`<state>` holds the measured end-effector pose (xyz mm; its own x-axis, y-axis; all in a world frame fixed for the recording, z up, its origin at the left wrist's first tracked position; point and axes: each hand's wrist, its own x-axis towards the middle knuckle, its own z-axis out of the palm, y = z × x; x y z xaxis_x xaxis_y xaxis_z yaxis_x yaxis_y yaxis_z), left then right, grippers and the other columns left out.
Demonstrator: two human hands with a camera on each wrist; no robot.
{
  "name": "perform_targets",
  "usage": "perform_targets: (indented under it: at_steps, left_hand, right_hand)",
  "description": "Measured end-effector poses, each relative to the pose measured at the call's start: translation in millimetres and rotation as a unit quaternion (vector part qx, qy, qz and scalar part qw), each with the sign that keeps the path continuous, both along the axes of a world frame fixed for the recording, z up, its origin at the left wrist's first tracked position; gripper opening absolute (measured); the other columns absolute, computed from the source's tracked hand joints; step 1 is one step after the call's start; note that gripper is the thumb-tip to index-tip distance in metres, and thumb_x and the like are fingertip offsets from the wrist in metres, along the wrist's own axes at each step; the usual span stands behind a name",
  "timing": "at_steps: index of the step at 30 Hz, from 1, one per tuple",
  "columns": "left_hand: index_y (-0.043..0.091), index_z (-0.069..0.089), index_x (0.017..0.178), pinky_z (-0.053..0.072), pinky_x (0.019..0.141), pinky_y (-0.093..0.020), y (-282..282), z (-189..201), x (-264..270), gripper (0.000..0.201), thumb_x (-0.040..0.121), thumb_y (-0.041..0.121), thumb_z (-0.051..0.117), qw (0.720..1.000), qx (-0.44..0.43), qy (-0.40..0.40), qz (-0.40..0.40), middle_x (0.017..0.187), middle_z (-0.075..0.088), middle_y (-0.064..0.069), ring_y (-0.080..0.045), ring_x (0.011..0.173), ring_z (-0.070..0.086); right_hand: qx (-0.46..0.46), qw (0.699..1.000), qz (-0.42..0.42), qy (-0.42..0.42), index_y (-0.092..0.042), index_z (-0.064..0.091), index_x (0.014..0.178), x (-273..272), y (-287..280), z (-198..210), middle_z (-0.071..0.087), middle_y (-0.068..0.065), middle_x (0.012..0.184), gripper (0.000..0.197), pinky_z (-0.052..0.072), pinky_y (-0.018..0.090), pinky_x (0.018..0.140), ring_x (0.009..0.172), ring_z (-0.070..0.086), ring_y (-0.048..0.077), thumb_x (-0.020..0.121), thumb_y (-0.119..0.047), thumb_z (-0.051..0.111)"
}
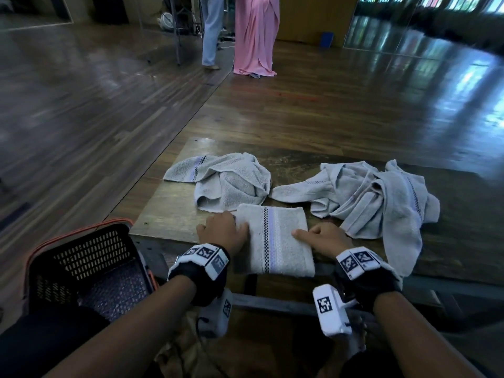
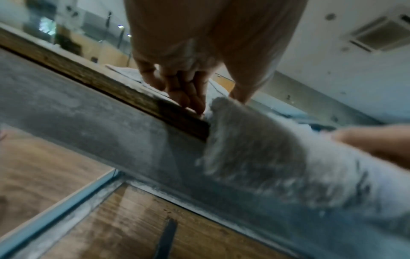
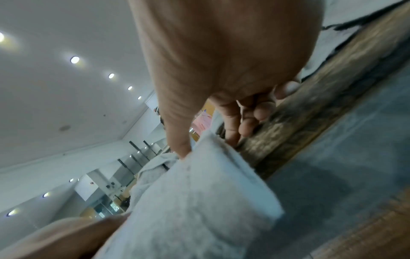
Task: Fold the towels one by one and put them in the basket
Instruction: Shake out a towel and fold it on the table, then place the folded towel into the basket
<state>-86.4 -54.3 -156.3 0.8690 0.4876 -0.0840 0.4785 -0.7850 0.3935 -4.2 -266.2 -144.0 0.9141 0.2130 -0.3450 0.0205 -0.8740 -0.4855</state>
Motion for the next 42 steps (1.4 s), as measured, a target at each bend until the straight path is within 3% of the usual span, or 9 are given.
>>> perform_targets:
  at_steps: [6, 10, 14, 21, 25, 30, 33, 36, 42]
  left_hand:
    - [-0.003, 0.055, 0.099, 0.042, 0.072, -0.034, 4, 9, 1, 0.03, 0.091, 0.024, 0.046, 0.985, -0.168, -0.031, -0.026, 0.098, 0.063, -0.021, -0.035, 0.092, 0.059]
    - [0.005, 0.048, 0.087, 0.04, 0.058, -0.03, -9, 9, -21, 0.01, 0.09, 0.014, 0.052, 0.922, -0.367, -0.122, 0.022, 0.07, 0.052, -0.006, -0.022, 0.067, 0.051]
    - [0.006, 0.049, 0.115, 0.048, 0.079, -0.039, -20, 0, -70, 0.03, 0.088, 0.014, 0.059, 0.852, -0.502, -0.117, 0.09, 0.102, 0.059, -0.012, -0.026, 0.093, 0.057]
    - [0.011, 0.059, 0.083, 0.043, 0.054, -0.023, -35, -14, -193, 0.014, 0.093, 0.014, 0.051, 0.794, -0.598, -0.071, 0.079, 0.067, 0.06, -0.006, -0.018, 0.057, 0.054]
    - [0.012, 0.055, 0.109, 0.044, 0.055, -0.024, -34, -1, -241, 0.016, 0.096, 0.013, 0.045, 0.803, -0.574, -0.148, 0.056, 0.085, 0.063, -0.009, -0.023, 0.072, 0.056]
    - [0.01, 0.052, 0.106, 0.046, 0.07, -0.032, -14, 10, -284, 0.014, 0.097, 0.018, 0.044, 0.83, -0.5, -0.213, 0.125, 0.096, 0.06, -0.01, -0.02, 0.085, 0.056]
    - [0.012, 0.053, 0.099, 0.044, 0.053, -0.022, 11, 14, -311, 0.011, 0.097, 0.018, 0.044, 0.806, -0.513, -0.205, 0.212, 0.074, 0.057, -0.005, -0.015, 0.061, 0.054]
    - [0.013, 0.056, 0.096, 0.045, 0.045, -0.02, 37, 18, -335, 0.009, 0.094, 0.014, 0.047, 0.78, -0.526, -0.211, 0.264, 0.071, 0.057, -0.004, -0.015, 0.058, 0.055]
    - [0.012, 0.059, 0.094, 0.042, 0.062, -0.029, 86, -1, -358, 0.018, 0.091, 0.001, 0.046, 0.778, -0.53, -0.188, 0.281, 0.092, 0.058, -0.01, -0.02, 0.081, 0.053]
  right_hand:
    - [0.054, 0.998, -0.017, 0.028, -0.017, 0.04, 0.051, -10, 7, 9, 0.045, 0.0, 0.055, 0.046, 0.027, 0.028, 0.049, 0.049, 0.04, 0.012, 0.078, -0.043, 0.067]
    - [0.155, 0.986, -0.035, 0.053, -0.016, 0.053, 0.08, -34, -4, 10, 0.059, -0.003, 0.082, 0.027, 0.04, 0.025, 0.059, 0.071, 0.055, 0.008, 0.08, -0.038, 0.067]
    - [0.249, 0.961, -0.068, 0.102, -0.006, 0.05, 0.125, -75, -22, 15, 0.062, 0.006, 0.112, 0.049, 0.047, 0.032, 0.079, 0.097, 0.059, 0.017, 0.083, -0.025, 0.067]
    - [0.338, 0.902, -0.07, 0.258, 0.005, 0.052, 0.125, -174, -44, 1, 0.064, 0.014, 0.115, 0.041, 0.049, 0.031, 0.078, 0.1, 0.06, 0.02, 0.085, -0.002, 0.06]
    - [0.316, 0.916, -0.004, 0.248, 0.001, 0.049, 0.124, -196, -29, 1, 0.063, 0.008, 0.102, 0.038, 0.052, 0.028, 0.069, 0.088, 0.062, 0.017, 0.088, -0.004, 0.059]
    - [0.28, 0.933, 0.11, 0.199, -0.007, 0.043, 0.125, -209, 30, 10, 0.058, 0.005, 0.101, 0.039, 0.048, 0.026, 0.061, 0.084, 0.058, 0.014, 0.089, -0.01, 0.059]
    - [0.314, 0.914, 0.162, 0.198, -0.007, 0.041, 0.124, -218, 72, 17, 0.055, 0.013, 0.106, 0.041, 0.05, 0.032, 0.069, 0.09, 0.057, 0.021, 0.088, -0.004, 0.059]
    - [0.359, 0.887, 0.146, 0.252, -0.012, 0.041, 0.123, -229, 110, 18, 0.061, 0.006, 0.095, 0.042, 0.052, 0.024, 0.058, 0.082, 0.06, 0.016, 0.086, 0.002, 0.058]
    - [0.272, 0.88, 0.173, 0.348, 0.003, 0.053, 0.123, -240, 175, -26, 0.064, 0.016, 0.104, 0.04, 0.049, 0.046, 0.087, 0.097, 0.06, 0.031, 0.083, 0.009, 0.055]
